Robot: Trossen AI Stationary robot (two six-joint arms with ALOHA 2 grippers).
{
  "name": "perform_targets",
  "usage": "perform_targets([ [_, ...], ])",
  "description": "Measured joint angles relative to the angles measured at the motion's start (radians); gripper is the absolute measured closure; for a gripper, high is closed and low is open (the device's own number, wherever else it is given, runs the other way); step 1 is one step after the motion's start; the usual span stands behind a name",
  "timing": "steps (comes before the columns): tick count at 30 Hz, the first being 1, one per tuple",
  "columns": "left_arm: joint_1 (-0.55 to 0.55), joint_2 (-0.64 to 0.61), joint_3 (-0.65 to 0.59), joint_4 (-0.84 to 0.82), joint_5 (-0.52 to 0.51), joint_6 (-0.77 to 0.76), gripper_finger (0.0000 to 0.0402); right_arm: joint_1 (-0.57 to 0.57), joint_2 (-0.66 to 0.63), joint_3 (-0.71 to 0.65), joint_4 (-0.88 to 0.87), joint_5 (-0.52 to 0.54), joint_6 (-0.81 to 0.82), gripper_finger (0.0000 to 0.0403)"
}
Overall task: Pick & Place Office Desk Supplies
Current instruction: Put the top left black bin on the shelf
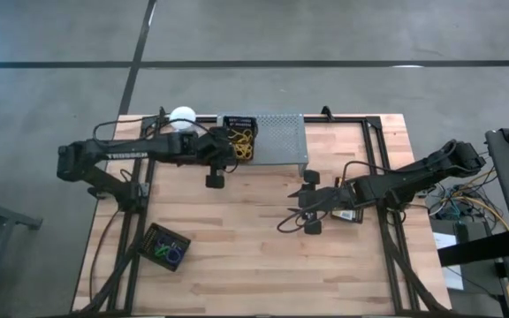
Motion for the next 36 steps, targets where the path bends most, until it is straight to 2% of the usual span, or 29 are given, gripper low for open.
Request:
perform_targets([
  [17, 0.036, 0.019, 0.005, 0.005, -0.004, -0.025, 0.0383, 0.0, 0.0, 0.0, 0.001, 0.0, 0.0, 0.0225],
  [30, 0.036, 0.016, 0.05, -0.001, -0.006, -0.056, 0.0322, 0.0, 0.0, 0.0, 0.001, 0.0, -0.002, 0.0225],
  [36, 0.035, 0.016, 0.064, -0.024, -0.084, -0.051, 0.03, 0.0, 0.0, 0.0, 0.0, 0.0, -0.001, 0.0225],
])
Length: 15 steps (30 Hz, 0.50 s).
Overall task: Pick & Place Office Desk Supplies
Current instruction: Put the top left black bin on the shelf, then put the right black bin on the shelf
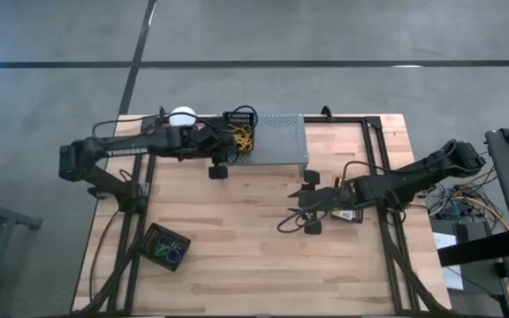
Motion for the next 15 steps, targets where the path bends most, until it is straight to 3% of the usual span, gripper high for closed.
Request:
perform_targets([
  [4, -0.004, -0.003, 0.078, -0.04, -0.033, -0.025, 0.0296, 0.0, -0.007, 0.017, -0.053, 0.0, -0.003, 0.0225],
  [8, -0.015, -0.003, 0.157, -0.094, -0.014, -0.116, 0.0297, 0.0, -0.022, 0.095, -0.23, 0.0, 0.043, 0.0225],
  [15, -0.078, -0.003, 0.192, -0.164, 0.156, -0.241, 0.0297, 0.022, -0.022, 0.226, -0.626, -0.073, 0.264, 0.0225],
])
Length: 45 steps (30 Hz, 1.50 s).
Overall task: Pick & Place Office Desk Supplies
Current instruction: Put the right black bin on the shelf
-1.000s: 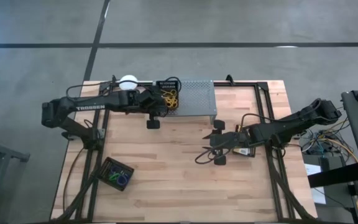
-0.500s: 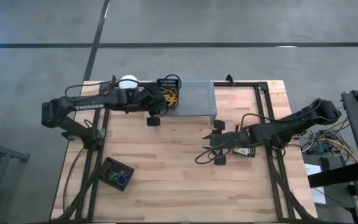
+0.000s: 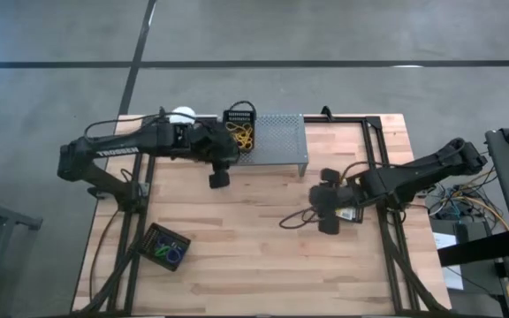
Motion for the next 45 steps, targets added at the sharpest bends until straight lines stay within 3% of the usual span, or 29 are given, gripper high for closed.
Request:
perform_targets([
  [5, -0.104, 0.0, -0.009, 0.001, 0.052, -0.147, 0.0298, 0.079, 0.0, 0.007, -0.187, -0.036, 0.239, 0.0225],
  [14, -0.307, 0.0, -0.007, 0.136, 0.026, -0.246, 0.0299, 0.165, 0.0, -0.088, -0.263, -0.081, 0.549, 0.0225],
  [20, -0.4, 0.0, 0.0, 0.25, 0.025, -0.309, 0.0299, 0.159, 0.002, -0.157, -0.258, -0.098, 0.578, 0.0225],
  [27, -0.461, 0.0, 0.04, 0.258, 0.011, -0.315, 0.03, 0.159, 0.003, -0.233, -0.237, -0.113, 0.574, 0.0225],
  [45, -0.475, 0.0, 0.057, 0.258, -0.031, -0.316, 0.03, 0.158, 0.003, -0.374, -0.091, -0.129, 0.526, 0.0233],
])
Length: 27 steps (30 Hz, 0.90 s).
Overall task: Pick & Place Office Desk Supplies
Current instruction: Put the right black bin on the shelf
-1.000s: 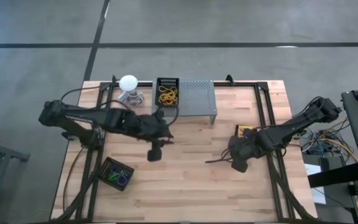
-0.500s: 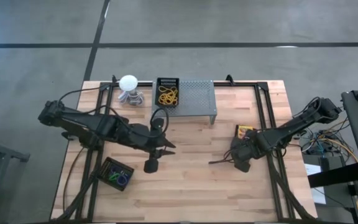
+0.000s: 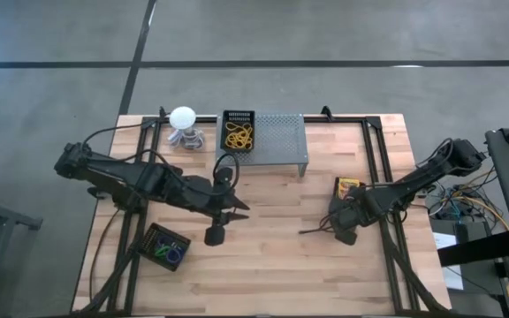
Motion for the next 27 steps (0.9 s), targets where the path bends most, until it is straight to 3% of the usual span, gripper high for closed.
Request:
perform_targets([
  [3, 0.0, 0.0, 0.0, 0.0, -0.016, -0.003, 0.03, 0.0, 0.0, -0.008, 0.002, -0.001, -0.003, 0.0267],
  [9, 0.0, 0.0, 0.0, 0.0, -0.023, -0.028, 0.03, 0.0, 0.0, -0.012, -0.001, 0.001, -0.034, 0.038],
  [15, 0.0, 0.0, 0.0, 0.0, -0.024, -0.05, 0.03, 0.0, 0.0, 0.033, -0.04, 0.002, -0.06, 0.0394],
  [27, -0.016, -0.011, 0.0, -0.001, -0.022, -0.078, 0.03, -0.02, 0.001, 0.415, -0.387, 0.058, -0.17, 0.0395],
])
